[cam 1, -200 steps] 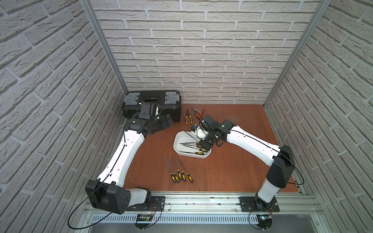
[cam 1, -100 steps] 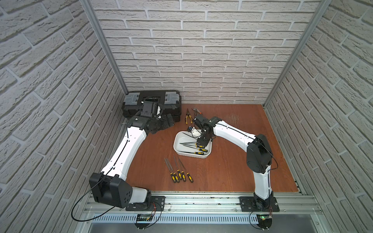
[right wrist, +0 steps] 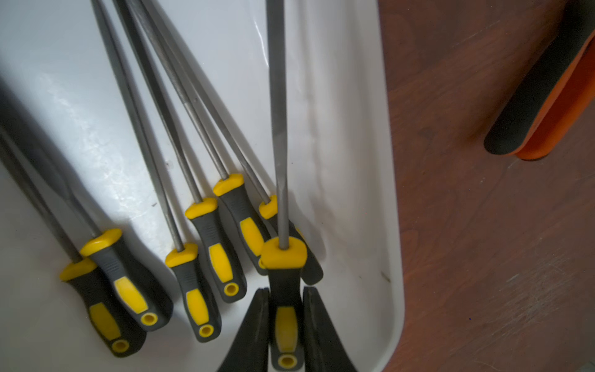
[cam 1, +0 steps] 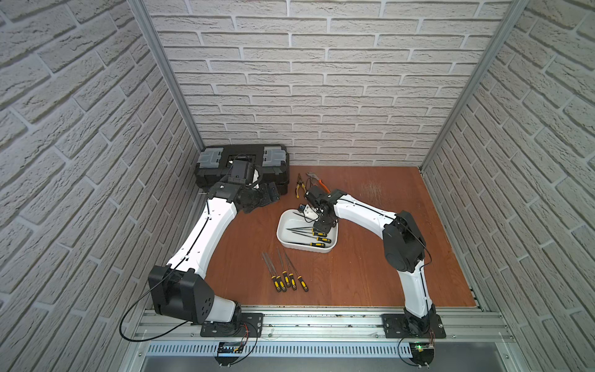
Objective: Put the file tool into the storage box
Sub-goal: Place the file tool in the storage box.
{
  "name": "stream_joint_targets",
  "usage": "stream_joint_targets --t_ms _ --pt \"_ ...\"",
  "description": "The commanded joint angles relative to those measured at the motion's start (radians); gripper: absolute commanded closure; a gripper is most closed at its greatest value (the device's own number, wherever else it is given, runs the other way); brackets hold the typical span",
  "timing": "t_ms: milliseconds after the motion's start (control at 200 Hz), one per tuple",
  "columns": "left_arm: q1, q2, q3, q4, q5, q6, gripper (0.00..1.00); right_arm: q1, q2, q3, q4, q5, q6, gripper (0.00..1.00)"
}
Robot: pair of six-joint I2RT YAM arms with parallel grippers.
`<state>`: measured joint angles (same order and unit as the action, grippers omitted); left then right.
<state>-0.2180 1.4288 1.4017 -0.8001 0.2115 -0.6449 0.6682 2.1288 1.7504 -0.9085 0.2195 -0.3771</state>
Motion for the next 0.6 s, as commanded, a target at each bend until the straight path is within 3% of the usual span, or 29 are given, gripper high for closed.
stream_joint_targets --t_ms 0,85,170,455,595 --pt "0.005 0.001 0.013 0.013 0.014 0.022 0.02 -0.004 0.008 0.022 0.041 0.066 0.003 0.78" --pt "0.004 -0.001 0.004 0.012 0.015 0.022 0.02 -0.004 0.011 0.024 0.048 0.078 0.016 0.64" --pt "0.003 -0.001 -0.003 0.013 0.019 0.021 0.02 -0.003 0.009 0.027 0.047 0.082 0.043 0.56" --pt "-0.016 -0.006 -0.019 0.013 0.007 0.017 0.02 0.005 -0.07 0.013 0.058 0.051 0.167 0.51" --pt "-0.044 -0.018 -0.045 0.01 -0.012 0.013 0.02 0.008 -0.144 -0.033 0.078 0.017 0.303 0.5"
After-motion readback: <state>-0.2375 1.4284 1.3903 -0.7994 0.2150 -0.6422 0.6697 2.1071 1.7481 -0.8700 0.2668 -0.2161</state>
